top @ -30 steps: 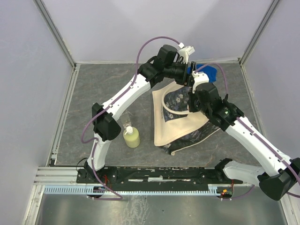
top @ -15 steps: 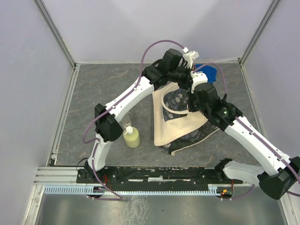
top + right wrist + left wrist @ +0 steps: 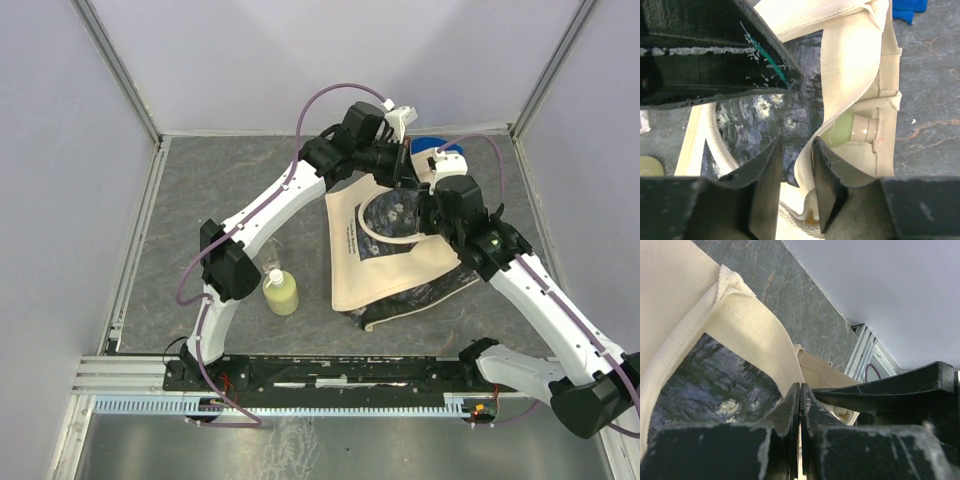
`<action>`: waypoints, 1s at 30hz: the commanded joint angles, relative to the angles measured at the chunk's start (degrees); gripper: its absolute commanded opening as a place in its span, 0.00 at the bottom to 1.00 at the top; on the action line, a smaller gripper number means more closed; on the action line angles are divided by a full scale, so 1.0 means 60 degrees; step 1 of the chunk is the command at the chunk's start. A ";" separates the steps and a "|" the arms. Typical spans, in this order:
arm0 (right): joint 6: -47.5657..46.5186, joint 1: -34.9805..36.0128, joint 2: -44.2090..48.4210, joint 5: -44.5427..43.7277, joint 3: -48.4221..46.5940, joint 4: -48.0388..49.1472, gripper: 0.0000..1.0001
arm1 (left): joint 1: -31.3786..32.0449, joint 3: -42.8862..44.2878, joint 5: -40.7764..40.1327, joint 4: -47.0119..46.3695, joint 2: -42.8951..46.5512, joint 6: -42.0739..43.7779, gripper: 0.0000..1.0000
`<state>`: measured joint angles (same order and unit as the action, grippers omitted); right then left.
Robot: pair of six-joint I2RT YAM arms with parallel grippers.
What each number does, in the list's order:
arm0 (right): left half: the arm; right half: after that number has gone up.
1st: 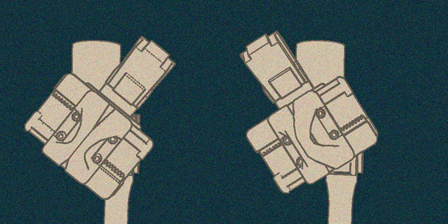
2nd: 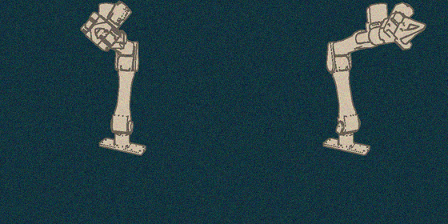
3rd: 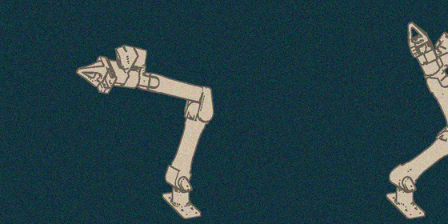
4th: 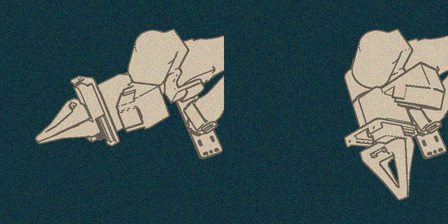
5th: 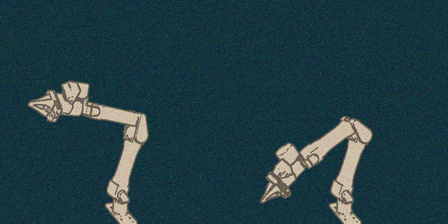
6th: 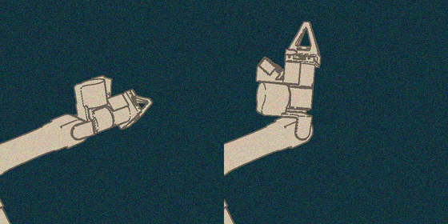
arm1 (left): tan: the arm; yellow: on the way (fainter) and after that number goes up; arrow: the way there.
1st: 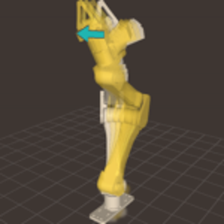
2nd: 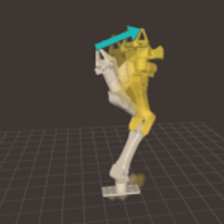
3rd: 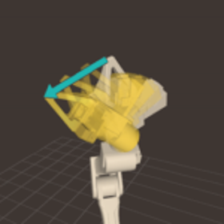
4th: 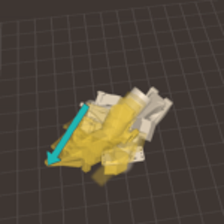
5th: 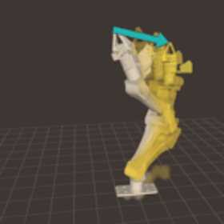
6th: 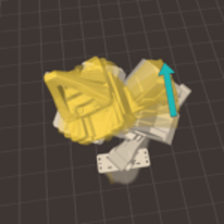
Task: Place the personal care products into the canvas bag
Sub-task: Adjust the canvas bag at the center of the board.
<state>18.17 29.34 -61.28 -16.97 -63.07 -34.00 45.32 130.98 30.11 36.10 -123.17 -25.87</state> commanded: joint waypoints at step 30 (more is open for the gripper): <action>0.0968 -0.6260 -0.0724 0.3759 -0.0640 0.0677 0.98 | 0.0120 0.1314 -0.0307 -0.0654 -0.0447 -0.0330 0.95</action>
<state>21.65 -0.21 -62.70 -5.30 -67.00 -36.77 44.91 135.50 28.60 35.33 -124.57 -26.61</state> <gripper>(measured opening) 0.997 0.945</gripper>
